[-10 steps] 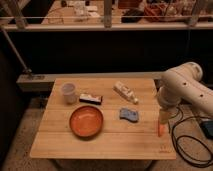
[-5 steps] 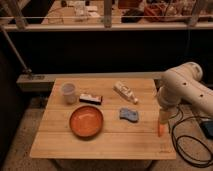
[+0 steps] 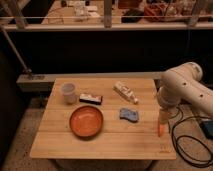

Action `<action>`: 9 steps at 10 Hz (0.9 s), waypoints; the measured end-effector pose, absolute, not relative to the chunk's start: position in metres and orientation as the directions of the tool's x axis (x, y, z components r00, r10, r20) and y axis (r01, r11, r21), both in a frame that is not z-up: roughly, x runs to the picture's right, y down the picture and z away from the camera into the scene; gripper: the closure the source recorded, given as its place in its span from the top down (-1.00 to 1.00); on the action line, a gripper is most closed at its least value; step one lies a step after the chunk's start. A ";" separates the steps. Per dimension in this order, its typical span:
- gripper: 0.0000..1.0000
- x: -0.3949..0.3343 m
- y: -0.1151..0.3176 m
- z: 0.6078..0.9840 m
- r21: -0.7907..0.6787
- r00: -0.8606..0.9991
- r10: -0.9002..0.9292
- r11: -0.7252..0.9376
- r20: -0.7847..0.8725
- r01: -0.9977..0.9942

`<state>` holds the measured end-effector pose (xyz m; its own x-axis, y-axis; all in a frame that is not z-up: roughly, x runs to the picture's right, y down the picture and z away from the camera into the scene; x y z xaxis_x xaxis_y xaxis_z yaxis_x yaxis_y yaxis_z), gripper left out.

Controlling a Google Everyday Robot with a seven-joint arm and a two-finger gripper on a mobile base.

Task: Pick up the ceramic bowl

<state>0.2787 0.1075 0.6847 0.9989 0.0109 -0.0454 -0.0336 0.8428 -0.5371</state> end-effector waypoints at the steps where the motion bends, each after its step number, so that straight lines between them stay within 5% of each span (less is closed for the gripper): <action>1: 0.60 0.269 0.107 0.685 -0.537 0.999 -0.007 0.844 -0.032 -0.012; 9: 0.60 0.192 0.106 0.686 -0.513 0.987 -0.152 0.843 0.060 0.161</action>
